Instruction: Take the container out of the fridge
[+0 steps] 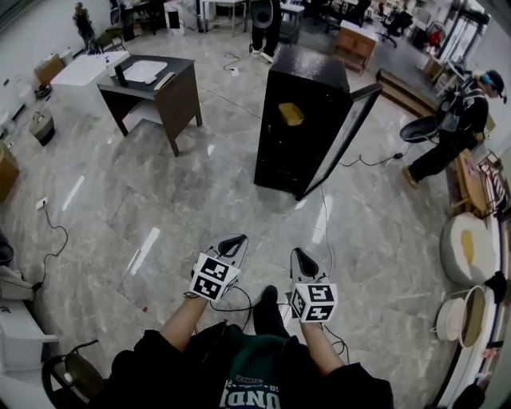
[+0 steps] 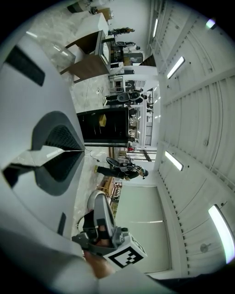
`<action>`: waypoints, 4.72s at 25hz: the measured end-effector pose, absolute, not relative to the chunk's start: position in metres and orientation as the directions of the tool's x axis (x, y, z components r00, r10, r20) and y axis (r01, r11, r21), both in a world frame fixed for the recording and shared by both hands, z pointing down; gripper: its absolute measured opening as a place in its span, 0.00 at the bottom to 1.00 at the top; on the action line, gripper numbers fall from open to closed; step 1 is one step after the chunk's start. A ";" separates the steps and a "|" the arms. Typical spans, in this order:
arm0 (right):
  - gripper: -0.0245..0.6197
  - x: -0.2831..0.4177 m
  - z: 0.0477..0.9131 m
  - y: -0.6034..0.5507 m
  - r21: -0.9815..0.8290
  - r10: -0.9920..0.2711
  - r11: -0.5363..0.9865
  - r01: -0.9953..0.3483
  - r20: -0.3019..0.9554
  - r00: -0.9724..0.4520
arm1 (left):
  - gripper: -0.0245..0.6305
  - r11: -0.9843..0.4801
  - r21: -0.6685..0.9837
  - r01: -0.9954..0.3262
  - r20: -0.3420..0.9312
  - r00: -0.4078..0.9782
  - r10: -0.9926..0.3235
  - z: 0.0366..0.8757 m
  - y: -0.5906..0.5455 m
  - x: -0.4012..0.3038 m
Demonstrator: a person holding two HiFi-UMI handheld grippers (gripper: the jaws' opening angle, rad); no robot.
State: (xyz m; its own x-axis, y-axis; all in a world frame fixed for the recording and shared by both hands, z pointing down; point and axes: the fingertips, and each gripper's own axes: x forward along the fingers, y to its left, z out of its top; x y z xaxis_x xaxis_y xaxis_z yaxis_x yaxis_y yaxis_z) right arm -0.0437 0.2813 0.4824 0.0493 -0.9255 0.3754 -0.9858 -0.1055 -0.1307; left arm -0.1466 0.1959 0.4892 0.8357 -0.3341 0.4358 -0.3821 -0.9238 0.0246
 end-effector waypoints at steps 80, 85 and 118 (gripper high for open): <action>0.10 0.195 0.526 -0.159 -0.036 -0.881 0.087 -0.996 0.463 -0.094 | 0.06 -0.897 -0.016 -0.443 0.468 0.789 -0.398 0.500 -0.192 0.098; 0.10 0.215 0.549 -0.189 0.040 -0.852 0.123 -0.992 0.516 -0.085 | 0.06 -0.894 -0.014 -0.447 0.485 0.779 -0.397 0.510 -0.211 0.109; 0.28 0.281 0.673 -0.289 0.209 -0.653 0.398 -0.893 0.749 -0.115 | 0.06 -0.865 0.057 -0.498 0.574 0.725 -0.380 0.574 -0.270 0.139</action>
